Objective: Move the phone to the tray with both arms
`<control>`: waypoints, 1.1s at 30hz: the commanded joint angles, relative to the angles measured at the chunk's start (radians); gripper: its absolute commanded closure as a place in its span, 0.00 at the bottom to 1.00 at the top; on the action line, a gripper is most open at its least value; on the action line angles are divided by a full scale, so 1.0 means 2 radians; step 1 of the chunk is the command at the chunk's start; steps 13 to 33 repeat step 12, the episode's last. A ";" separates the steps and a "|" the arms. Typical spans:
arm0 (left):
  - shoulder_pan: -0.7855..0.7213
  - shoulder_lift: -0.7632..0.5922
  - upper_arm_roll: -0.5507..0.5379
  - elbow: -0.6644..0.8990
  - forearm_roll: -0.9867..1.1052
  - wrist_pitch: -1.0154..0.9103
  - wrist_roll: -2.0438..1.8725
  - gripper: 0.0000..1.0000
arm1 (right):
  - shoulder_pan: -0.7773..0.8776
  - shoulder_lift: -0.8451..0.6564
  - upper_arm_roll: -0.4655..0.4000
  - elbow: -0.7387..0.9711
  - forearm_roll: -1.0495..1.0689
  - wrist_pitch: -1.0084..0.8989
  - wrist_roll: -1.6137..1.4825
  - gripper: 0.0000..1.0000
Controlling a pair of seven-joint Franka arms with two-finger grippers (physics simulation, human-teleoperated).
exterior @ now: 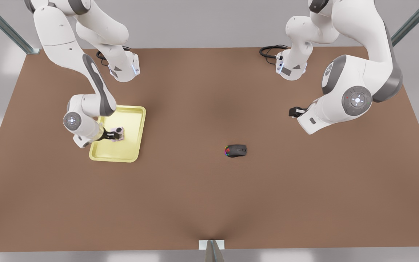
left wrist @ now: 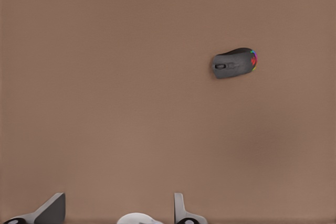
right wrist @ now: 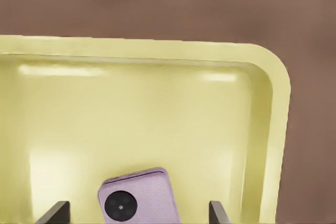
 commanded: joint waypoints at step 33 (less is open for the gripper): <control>0.000 0.003 0.001 0.011 0.023 -0.026 -0.009 0.00 | 0.091 0.054 -0.096 0.439 0.023 -0.423 -0.039 0.00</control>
